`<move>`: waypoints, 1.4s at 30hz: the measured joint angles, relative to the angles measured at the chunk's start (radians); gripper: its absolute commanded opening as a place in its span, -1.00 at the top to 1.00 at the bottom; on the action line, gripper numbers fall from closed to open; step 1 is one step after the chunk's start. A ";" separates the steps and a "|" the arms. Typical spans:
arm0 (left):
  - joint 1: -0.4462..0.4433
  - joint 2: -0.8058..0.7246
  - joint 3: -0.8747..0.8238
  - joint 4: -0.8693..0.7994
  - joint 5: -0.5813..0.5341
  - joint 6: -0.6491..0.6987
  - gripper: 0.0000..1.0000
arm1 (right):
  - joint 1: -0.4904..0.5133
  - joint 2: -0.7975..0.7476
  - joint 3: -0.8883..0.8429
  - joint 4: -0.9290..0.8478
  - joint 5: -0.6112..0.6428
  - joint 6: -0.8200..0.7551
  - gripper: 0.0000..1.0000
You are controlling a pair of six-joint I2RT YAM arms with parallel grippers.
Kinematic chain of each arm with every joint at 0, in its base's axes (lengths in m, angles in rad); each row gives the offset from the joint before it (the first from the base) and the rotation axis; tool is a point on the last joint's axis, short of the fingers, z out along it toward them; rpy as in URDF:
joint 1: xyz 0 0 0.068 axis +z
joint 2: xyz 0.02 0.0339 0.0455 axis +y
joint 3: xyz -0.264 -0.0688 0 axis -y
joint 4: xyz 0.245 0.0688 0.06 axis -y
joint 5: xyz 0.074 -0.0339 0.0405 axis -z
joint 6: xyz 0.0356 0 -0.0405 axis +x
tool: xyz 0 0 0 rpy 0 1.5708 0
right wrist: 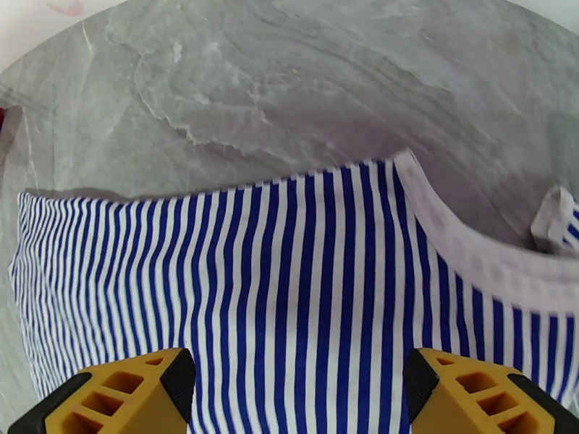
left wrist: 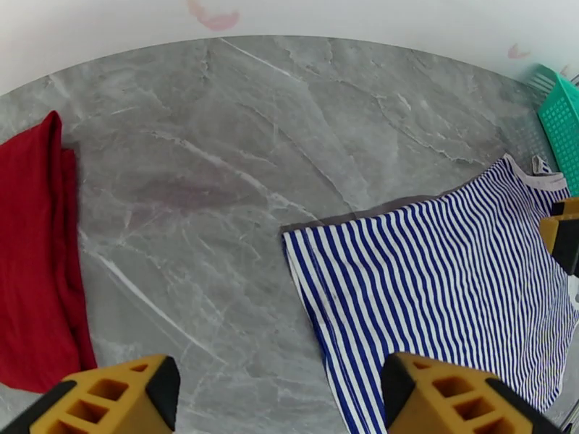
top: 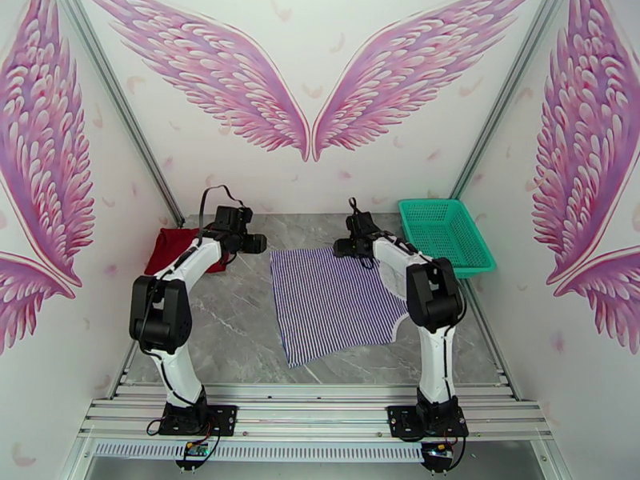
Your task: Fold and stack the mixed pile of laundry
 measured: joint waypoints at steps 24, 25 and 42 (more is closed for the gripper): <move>-0.323 0.308 0.016 -0.027 0.023 -0.394 1.00 | -0.074 -0.284 -0.314 -0.219 0.090 0.158 -0.55; -0.317 0.311 0.020 -0.027 0.012 -0.410 1.00 | -0.074 -0.286 -0.314 -0.219 0.093 0.166 -0.56; -0.019 0.312 0.041 -0.075 0.013 -0.387 1.00 | -0.074 -0.355 -0.309 -0.261 0.138 0.153 -0.18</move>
